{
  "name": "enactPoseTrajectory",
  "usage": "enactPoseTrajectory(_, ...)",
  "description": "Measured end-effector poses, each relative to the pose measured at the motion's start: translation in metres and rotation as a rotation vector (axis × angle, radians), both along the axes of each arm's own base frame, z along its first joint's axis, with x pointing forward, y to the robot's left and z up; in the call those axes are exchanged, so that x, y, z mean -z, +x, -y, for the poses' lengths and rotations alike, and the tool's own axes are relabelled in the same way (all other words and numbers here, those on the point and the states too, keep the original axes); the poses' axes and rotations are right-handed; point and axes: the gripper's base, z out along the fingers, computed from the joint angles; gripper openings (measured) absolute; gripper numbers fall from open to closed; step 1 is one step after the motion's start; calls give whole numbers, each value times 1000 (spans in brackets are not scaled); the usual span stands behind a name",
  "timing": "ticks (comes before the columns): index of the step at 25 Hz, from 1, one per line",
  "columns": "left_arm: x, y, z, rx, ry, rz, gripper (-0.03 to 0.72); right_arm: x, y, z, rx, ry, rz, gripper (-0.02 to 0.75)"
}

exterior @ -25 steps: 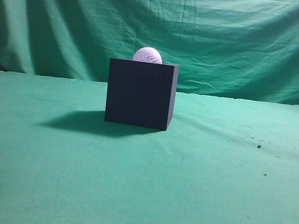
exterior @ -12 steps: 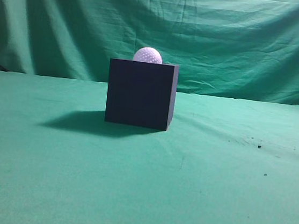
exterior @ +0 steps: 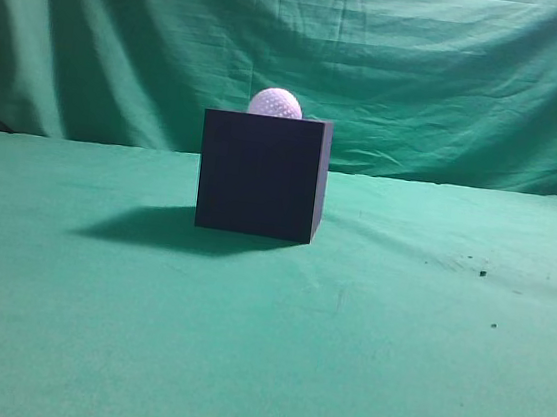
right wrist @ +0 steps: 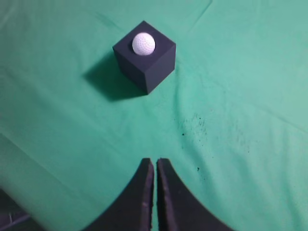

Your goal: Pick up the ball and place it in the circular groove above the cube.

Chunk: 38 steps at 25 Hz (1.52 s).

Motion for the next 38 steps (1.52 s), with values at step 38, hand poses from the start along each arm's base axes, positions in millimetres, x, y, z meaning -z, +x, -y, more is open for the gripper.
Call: enactPoseTrajectory(38, 0, 0, 0, 0, 0, 0, 0, 212, -39, 66, 540, 189, 568, 49)
